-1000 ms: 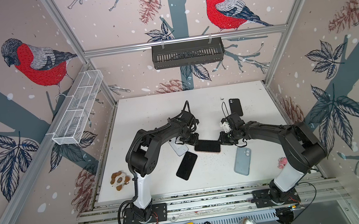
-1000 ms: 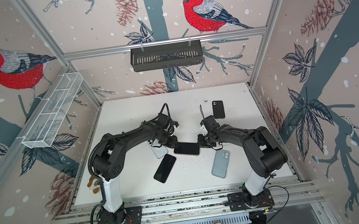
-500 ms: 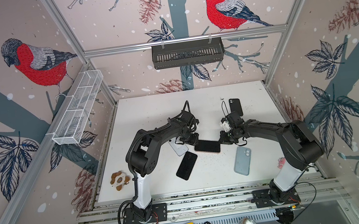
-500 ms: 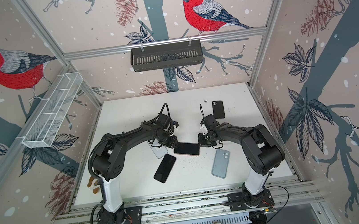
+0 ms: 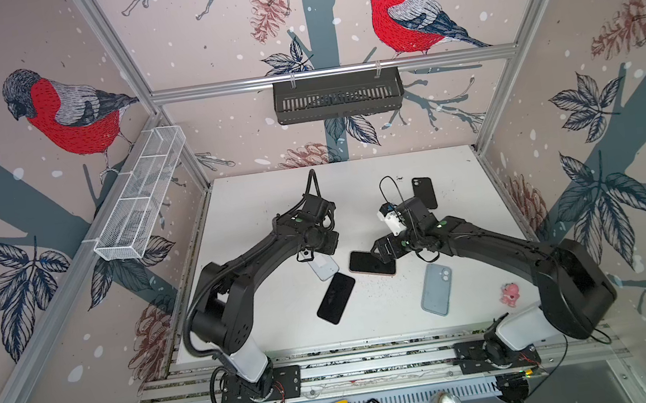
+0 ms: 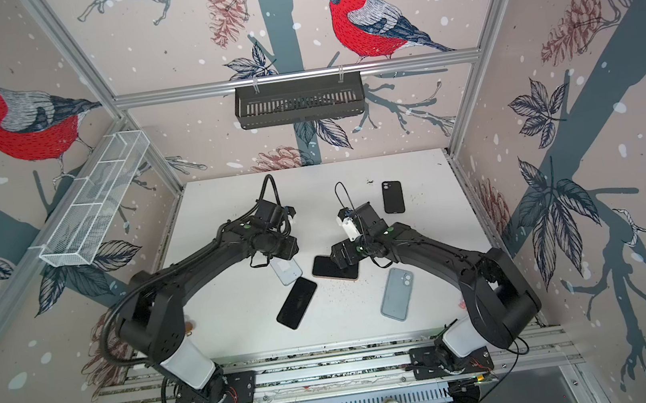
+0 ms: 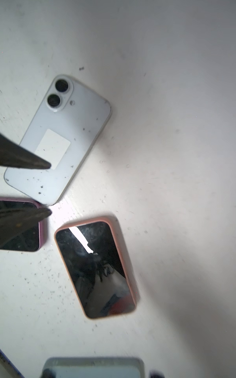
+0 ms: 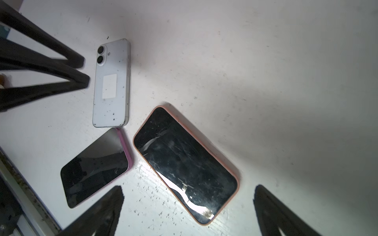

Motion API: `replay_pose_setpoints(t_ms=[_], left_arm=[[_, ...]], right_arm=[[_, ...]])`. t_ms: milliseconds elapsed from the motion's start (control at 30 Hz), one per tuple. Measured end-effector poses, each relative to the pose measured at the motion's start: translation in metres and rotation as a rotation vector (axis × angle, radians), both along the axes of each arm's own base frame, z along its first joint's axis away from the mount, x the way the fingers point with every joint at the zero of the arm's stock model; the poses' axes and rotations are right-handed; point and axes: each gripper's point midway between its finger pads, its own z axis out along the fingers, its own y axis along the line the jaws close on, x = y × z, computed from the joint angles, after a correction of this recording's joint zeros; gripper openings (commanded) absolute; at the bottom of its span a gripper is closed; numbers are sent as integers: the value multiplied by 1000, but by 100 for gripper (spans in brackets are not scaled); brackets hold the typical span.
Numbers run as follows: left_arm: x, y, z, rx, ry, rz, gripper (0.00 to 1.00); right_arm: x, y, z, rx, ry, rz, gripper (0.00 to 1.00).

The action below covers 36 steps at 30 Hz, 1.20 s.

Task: Put the phone into the phone case
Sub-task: 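Open both grippers and lift them off the pink-cased phone, then grasp the pink-cased phone by its short end with the right gripper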

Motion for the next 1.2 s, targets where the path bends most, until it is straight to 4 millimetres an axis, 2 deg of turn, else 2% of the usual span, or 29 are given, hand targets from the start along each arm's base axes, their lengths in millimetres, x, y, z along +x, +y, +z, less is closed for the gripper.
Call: replay_pose_setpoints(t_ms=[133,233,333,433,600,767,900,967,1100,1200], left_arm=[[4,15,38,-16,-151,59,44],[6,25,57,-28,-239,98,44],[5,31,61,-28,-285,122,44],[7,33,64,-24,-306,133,44],[9,33,68,-23,-328,140,44],[10,33,71,-25,-339,144,44],[10,33,71,-25,-339,144,44],[10,33,71,-25,-339,144,44],[10,33,71,-25,-339,143,44],[9,32,70,-23,-337,140,44]], right_arm=[[8,2,-18,-73,3,33,100],[20,4,-29,-81,20,40,100],[30,7,-40,-51,50,39,100],[29,9,-50,-22,86,43,100],[3,15,-64,29,148,68,98],[-36,13,-64,62,164,86,98],[-62,12,-65,19,152,98,100],[-68,11,-67,-19,139,96,100],[-68,3,-71,-131,96,51,100],[-70,8,-71,-197,66,44,100]])
